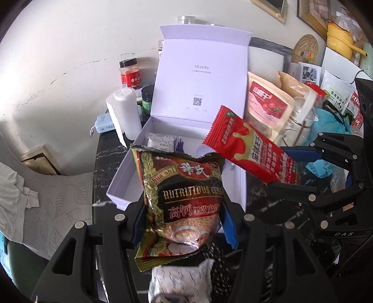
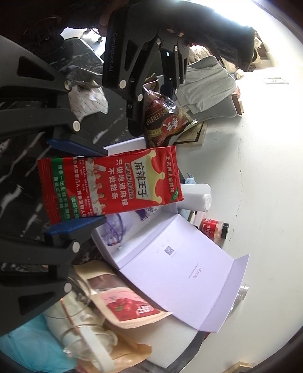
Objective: Organize objects
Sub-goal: 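Carry gold cereal packet with left tool while right tool carries red packet toward box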
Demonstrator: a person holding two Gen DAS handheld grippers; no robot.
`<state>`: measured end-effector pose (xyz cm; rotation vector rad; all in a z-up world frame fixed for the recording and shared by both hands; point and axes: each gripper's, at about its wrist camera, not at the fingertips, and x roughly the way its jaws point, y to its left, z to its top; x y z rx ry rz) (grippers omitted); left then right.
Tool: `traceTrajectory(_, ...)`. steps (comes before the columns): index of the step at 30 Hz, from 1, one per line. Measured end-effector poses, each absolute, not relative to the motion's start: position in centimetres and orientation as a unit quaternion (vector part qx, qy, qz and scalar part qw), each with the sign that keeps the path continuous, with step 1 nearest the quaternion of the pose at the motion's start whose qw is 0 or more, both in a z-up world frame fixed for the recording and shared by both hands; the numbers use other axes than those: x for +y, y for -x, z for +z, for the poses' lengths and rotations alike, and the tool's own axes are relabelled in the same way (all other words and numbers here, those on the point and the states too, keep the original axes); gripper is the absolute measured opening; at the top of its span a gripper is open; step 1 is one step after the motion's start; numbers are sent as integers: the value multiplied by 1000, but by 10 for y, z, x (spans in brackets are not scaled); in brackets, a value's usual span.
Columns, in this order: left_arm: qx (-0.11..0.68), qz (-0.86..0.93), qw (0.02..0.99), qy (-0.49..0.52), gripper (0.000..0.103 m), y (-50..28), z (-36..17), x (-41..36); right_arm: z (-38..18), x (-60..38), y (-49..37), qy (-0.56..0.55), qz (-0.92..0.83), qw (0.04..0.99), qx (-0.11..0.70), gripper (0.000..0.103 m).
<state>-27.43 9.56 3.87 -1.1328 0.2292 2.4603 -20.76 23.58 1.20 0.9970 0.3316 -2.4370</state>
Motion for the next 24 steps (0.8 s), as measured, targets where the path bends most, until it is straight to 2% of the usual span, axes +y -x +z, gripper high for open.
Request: traceTrajectory(24,102,872,229,421,52,405,5,113,-4,221,321,-380,-890,225,110,50)
